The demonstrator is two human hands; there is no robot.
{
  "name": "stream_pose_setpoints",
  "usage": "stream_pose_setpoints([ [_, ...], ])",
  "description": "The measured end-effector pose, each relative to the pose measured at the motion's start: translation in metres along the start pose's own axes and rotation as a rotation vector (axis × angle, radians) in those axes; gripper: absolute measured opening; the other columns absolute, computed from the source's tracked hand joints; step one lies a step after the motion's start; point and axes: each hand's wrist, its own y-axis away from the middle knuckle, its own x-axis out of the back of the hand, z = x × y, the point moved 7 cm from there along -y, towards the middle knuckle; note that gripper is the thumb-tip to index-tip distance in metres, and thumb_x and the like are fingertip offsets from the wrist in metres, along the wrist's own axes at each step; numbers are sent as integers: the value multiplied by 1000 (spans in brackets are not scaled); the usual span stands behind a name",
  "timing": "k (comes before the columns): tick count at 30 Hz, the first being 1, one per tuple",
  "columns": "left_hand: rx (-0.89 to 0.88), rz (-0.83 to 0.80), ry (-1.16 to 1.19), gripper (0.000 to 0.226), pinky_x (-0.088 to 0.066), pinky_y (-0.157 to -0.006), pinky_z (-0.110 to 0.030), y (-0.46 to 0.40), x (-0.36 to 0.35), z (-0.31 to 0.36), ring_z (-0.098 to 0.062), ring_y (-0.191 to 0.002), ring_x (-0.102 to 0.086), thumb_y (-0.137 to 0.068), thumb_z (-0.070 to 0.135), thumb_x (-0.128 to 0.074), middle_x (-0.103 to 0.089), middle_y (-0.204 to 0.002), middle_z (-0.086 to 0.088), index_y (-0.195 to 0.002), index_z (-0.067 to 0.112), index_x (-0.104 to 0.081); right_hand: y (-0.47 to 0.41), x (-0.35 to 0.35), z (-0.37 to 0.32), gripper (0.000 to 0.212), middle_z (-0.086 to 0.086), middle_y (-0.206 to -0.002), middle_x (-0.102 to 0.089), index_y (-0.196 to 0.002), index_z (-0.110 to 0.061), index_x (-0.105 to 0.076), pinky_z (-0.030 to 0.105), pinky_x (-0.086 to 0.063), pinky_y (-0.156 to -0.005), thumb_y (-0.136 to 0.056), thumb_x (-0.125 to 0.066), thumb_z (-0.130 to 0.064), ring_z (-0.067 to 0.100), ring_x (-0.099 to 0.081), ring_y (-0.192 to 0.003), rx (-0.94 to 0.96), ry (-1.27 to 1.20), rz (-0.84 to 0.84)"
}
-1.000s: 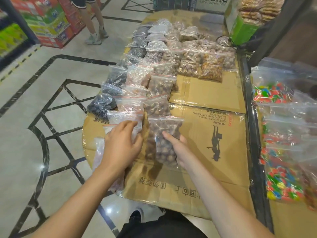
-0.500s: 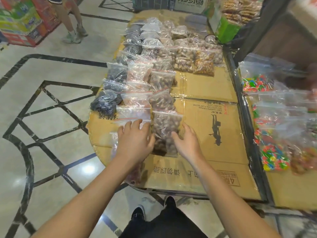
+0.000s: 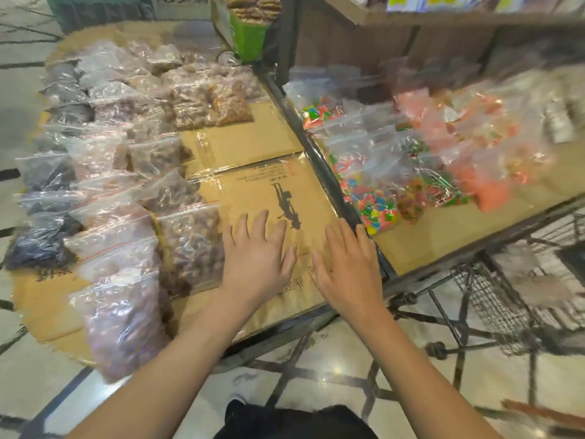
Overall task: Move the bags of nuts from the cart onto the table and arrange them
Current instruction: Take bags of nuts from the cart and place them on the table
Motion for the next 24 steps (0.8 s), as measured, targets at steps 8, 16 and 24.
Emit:
stream_pose_setpoints([
  [8, -267, -39, -41, 56, -33, -110, -63, -24, -37, 183, -46, -138, -39, -97, 56, -34, -44, -152, -16, -142, 29, -53, 48, 41, 172, 62, 9, -165, -35, -154, -23, -44, 61, -26, -121, -103, -32, -55, 39, -24, -153, -261, 8, 42],
  [16, -473, -131, -38, 65, -27, -112, -65, -38, -87, 373, -46, -142, -32, -95, 59, -29, -36, -158, -15, -153, 30, -40, 112, 73, 339, 68, 10, -167, -31, -156, -21, -43, 61, -23, -123, -103, -29, -60, 42, -20, -155, -479, 69, 26],
  [24, -658, -179, -36, 62, -34, -105, -66, -60, -128, 508, -47, -135, -41, -93, 56, -35, -49, -148, -18, -142, 24, -54, 143, 89, 461, 67, 8, -167, -31, -155, -23, -44, 60, -21, -123, -103, -29, -62, 41, -18, -156, -711, 39, 29],
])
